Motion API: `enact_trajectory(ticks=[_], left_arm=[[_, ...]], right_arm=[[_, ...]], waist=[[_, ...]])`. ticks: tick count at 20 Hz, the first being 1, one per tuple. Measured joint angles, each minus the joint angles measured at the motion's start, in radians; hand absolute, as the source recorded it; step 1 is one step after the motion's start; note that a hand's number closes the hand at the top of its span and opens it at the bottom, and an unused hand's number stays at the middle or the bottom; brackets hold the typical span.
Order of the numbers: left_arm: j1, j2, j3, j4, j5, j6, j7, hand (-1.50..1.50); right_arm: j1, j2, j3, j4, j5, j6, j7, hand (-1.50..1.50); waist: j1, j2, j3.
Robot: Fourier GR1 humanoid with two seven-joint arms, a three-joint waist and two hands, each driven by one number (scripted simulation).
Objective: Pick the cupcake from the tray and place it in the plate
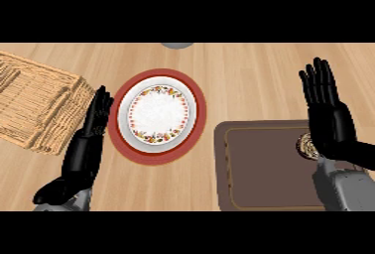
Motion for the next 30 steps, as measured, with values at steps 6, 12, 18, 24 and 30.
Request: enact_trajectory(ticks=[6,12,18,24,30], left_arm=[[0.005,0.045,0.044,0.088,0.040,-0.036,0.099,0.00],[-0.003,0.080,0.080,0.156,0.103,-0.087,0.206,0.00],[-0.046,0.106,0.118,0.209,0.148,-0.134,0.262,0.00],[-0.072,0.106,0.123,0.239,0.158,-0.161,0.283,0.00],[-0.094,0.096,0.132,0.285,0.157,-0.179,0.279,0.00]], right_arm=[[-0.051,-0.140,0.034,0.117,-0.143,0.374,0.008,1.50],[-0.069,-0.306,-0.038,0.271,-0.093,0.546,-0.201,-1.50],[-0.047,-0.434,-0.011,0.441,0.006,0.696,-0.403,-1.50],[-0.080,-0.546,0.072,0.533,0.177,0.624,-0.536,-1.50],[-0.135,-0.600,0.170,0.638,0.302,0.544,-0.646,-1.50]], waist=[[0.023,-0.006,-0.006],[0.017,-0.004,-0.007],[0.021,-0.006,-0.005],[0.030,-0.012,-0.006],[0.030,-0.017,-0.008]])
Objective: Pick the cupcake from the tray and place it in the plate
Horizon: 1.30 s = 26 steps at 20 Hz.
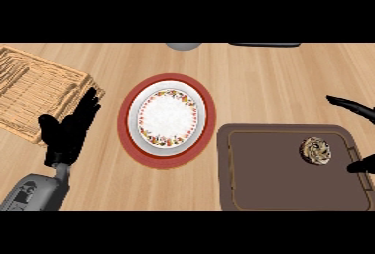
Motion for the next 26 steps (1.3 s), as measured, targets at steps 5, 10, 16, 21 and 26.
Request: enact_trajectory(ticks=[5,10,16,21,26], left_arm=[[-0.018,-0.006,0.003,0.004,-0.008,0.000,0.019,0.00],[-0.011,-0.014,0.014,0.010,-0.018,-0.001,0.016,0.00],[-0.001,-0.006,0.046,0.006,-0.021,-0.028,0.021,0.00],[0.022,-0.020,0.059,-0.004,-0.033,-0.037,0.022,0.00],[0.034,-0.021,0.085,-0.017,-0.044,-0.049,0.037,0.00]], right_arm=[[-0.044,-0.027,0.109,0.065,0.110,-0.047,-0.052,-1.50],[-0.116,-0.019,0.187,0.160,0.225,-0.117,-0.094,-1.50],[-0.199,0.029,0.249,0.266,0.349,-0.178,-0.112,-1.50],[-0.233,0.067,0.283,0.328,0.430,-0.212,-0.122,-1.50],[-0.264,0.109,0.297,0.361,0.488,-0.221,-0.113,-1.50]], waist=[[0.000,-0.004,-0.001],[-0.006,-0.008,-0.002],[-0.017,-0.012,-0.004],[-0.024,-0.015,-0.004],[-0.030,-0.016,-0.005]])
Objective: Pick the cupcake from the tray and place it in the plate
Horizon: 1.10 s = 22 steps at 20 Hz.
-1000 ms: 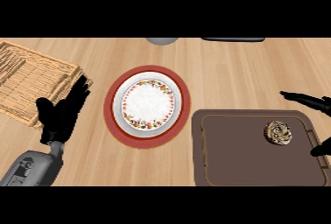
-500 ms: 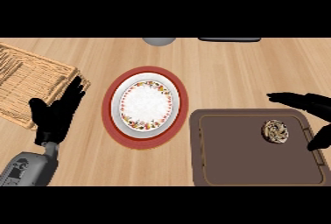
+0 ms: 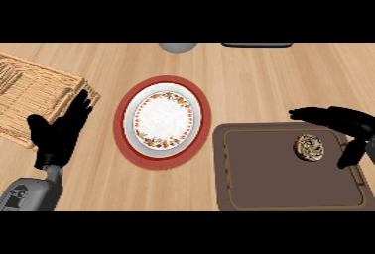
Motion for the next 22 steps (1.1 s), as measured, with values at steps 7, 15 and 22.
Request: enact_trajectory(ticks=[7,15,22], left_arm=[[-0.013,-0.021,0.038,0.040,-0.023,-0.039,-0.018,0.00],[-0.003,-0.046,0.062,0.020,-0.058,-0.053,-0.004,0.00],[0.001,-0.068,0.070,0.014,-0.075,-0.057,0.000,0.00]], right_arm=[[-0.030,0.069,-0.023,0.075,0.071,-0.033,0.001,-1.50],[-0.048,0.127,-0.027,0.130,0.178,-0.069,-0.006,1.50],[-0.028,0.130,-0.008,0.078,0.233,-0.095,-0.028,1.50]], waist=[[-0.004,0.000,0.000],[-0.002,-0.002,-0.003],[-0.006,-0.010,-0.012]])
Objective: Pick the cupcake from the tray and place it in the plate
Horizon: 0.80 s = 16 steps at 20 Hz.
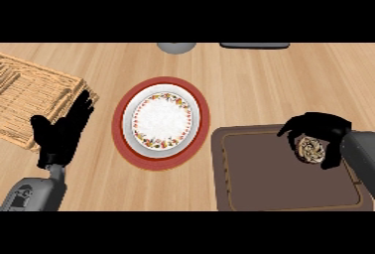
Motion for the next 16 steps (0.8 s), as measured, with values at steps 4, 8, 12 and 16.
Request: enact_trajectory(ticks=[4,8,12,16], left_arm=[[-0.005,-0.007,0.001,-0.007,-0.016,0.006,0.012,0.00],[-0.024,-0.011,0.013,-0.001,-0.016,0.004,0.029,0.00],[-0.021,-0.013,0.004,0.004,-0.022,-0.001,0.026,0.00],[-0.022,-0.015,-0.004,0.007,-0.024,-0.006,0.030,0.00]], right_arm=[[0.011,0.004,-0.014,-0.012,-0.003,-0.006,-0.011,1.50],[0.014,0.032,-0.036,-0.045,-0.019,0.006,0.024,1.50],[-0.025,0.210,-0.059,-0.074,-0.026,0.017,0.259,1.50],[-0.050,0.376,-0.100,-0.093,-0.057,-0.010,0.461,1.50]], waist=[[0.000,-0.001,-0.002],[-0.007,-0.002,-0.003],[-0.001,-0.018,-0.019],[0.014,-0.026,-0.013]])
